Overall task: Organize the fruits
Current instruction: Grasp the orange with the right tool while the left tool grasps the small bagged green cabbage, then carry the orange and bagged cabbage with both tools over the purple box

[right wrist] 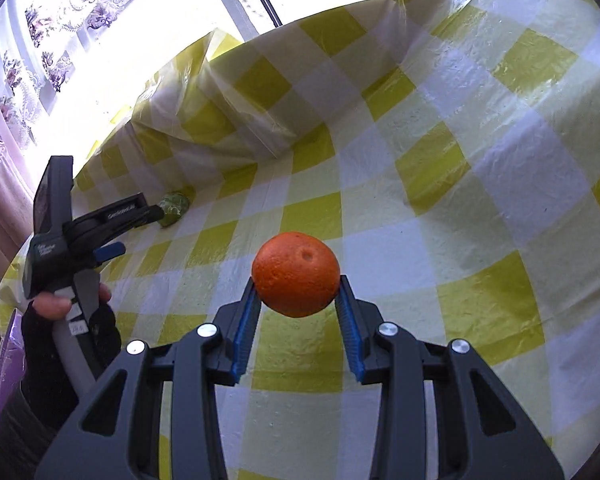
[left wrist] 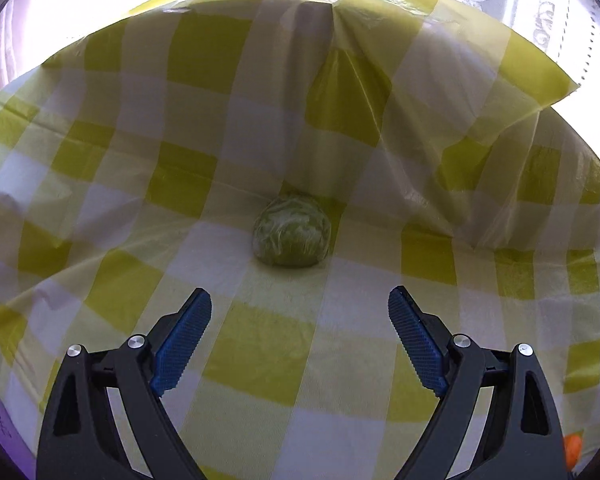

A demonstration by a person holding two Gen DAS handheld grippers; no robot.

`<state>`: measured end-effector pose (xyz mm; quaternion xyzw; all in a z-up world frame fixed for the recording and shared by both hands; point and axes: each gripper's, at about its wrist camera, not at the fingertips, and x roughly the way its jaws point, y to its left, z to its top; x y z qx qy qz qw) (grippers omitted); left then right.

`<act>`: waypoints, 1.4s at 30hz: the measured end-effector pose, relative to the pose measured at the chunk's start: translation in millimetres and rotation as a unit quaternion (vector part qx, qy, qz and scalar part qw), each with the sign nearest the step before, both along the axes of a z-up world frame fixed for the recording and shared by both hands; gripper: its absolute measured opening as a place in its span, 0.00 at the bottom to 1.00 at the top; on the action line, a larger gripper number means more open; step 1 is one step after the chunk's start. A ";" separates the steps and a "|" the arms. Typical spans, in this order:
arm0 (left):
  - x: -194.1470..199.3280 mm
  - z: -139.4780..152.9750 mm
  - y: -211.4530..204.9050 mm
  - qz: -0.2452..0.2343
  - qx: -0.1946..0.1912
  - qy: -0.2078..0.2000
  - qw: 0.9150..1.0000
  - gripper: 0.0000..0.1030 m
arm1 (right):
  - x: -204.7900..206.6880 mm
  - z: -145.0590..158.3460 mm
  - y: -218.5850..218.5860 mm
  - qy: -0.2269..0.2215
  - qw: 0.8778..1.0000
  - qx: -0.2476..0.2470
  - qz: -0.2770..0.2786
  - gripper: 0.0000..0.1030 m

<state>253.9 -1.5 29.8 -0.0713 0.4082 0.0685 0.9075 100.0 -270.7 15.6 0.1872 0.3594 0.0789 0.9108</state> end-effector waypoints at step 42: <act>-292.6 -10.6 12.0 -0.065 -0.068 -0.041 0.995 0.57 | 2.1 -3.3 -1.2 0.004 1.000 0.005 -0.003 0.37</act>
